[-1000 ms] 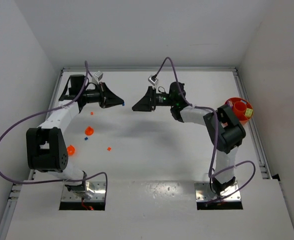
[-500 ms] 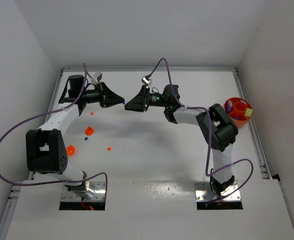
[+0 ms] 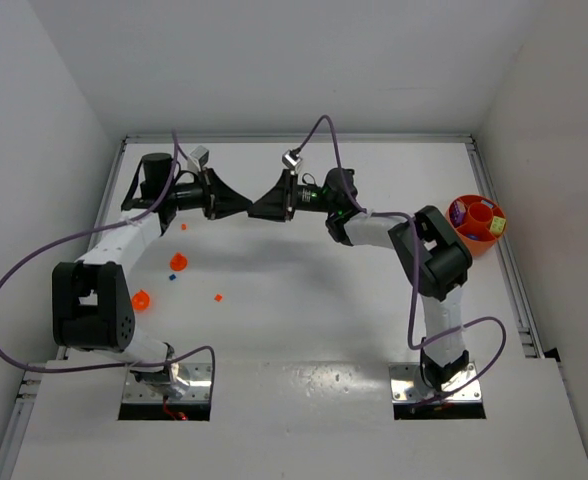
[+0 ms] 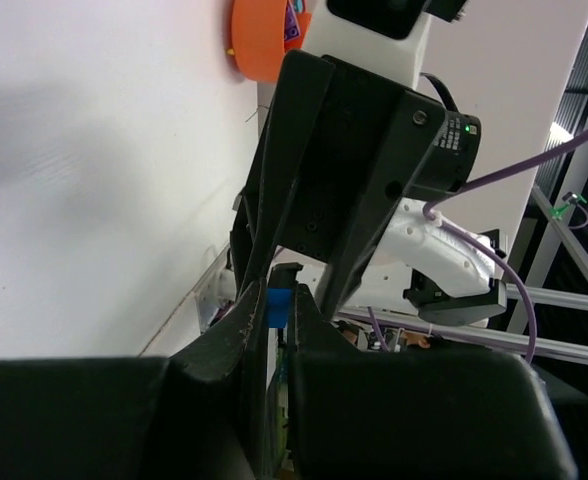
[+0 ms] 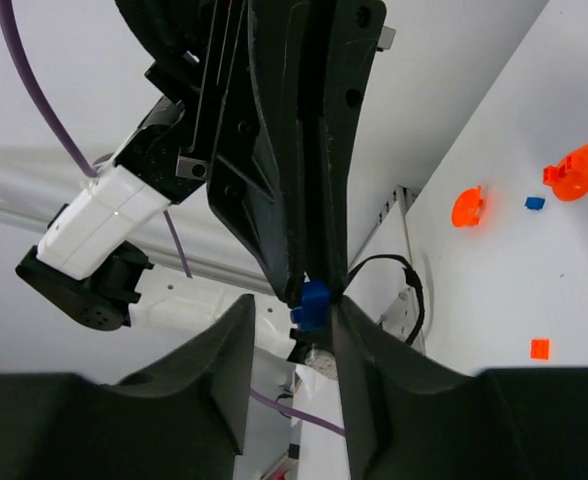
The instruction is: Sort the legos into containers by color
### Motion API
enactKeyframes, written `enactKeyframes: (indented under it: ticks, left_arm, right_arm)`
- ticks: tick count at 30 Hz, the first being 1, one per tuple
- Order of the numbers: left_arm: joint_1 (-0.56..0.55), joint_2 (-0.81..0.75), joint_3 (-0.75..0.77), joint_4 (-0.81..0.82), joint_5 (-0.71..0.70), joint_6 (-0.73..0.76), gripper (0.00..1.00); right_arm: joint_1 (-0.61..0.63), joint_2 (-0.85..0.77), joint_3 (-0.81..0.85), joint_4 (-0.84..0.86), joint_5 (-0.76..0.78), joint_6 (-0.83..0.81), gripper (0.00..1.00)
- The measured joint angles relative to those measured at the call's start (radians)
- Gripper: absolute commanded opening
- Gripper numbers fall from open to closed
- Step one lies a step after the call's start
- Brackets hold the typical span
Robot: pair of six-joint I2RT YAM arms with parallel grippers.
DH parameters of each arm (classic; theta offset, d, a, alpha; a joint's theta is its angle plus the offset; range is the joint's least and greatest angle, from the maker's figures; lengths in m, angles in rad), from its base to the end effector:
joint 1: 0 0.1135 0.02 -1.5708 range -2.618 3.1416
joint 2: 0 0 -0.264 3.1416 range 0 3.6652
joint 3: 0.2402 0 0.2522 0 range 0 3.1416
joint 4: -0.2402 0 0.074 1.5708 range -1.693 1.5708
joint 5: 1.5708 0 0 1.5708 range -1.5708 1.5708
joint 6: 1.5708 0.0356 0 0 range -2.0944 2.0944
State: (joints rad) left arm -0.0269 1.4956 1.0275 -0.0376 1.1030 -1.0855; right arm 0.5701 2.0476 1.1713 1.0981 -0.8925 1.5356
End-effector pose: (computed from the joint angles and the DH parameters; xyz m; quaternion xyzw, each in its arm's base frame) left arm 0.3237 -0.0405 0.2762 -0.1409 0.7677 -0.6117 0.1289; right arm 0.3538 0.2597 0.2194 -0.0370 0.6554 0.7456 0.1146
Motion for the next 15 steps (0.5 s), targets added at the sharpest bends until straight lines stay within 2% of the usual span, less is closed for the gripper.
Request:
enactKeyframes:
  ticks: [6,7,8,10,11,14,15]
  left_arm:
    - [0.000,-0.003,-0.005,0.010,-0.005,-0.008,0.00]
    - [0.000,-0.004,-0.005,0.010,-0.006,-0.008,0.03]
    - [0.000,-0.004,-0.005,0.010,-0.008,-0.008,0.20]
    - [-0.001,-0.005,-0.005,0.011,-0.011,-0.006,0.40]
    - [-0.001,-0.005,-0.006,0.011,-0.011,-0.006,0.58]
    - [0.007,-0.010,-0.008,-0.003,-0.018,0.005,0.78]
    - [0.010,-0.013,-0.003,-0.035,-0.029,0.042,0.89]
  right_arm:
    - [0.000,0.013,0.000,-0.003,0.002,-0.001,0.08]
    - [-0.001,0.013,0.000,-0.003,0.002,-0.002,0.04]
    - [-0.002,0.013,0.000,-0.004,0.002,-0.003,0.02]
    - [-0.006,0.013,0.000,-0.004,-0.002,-0.013,0.00]
    - [-0.008,0.011,-0.001,-0.007,-0.007,-0.022,0.00]
    - [-0.024,-0.016,-0.037,-0.050,-0.041,-0.079,0.00]
    - [-0.039,-0.046,-0.061,-0.119,-0.074,-0.120,0.00]
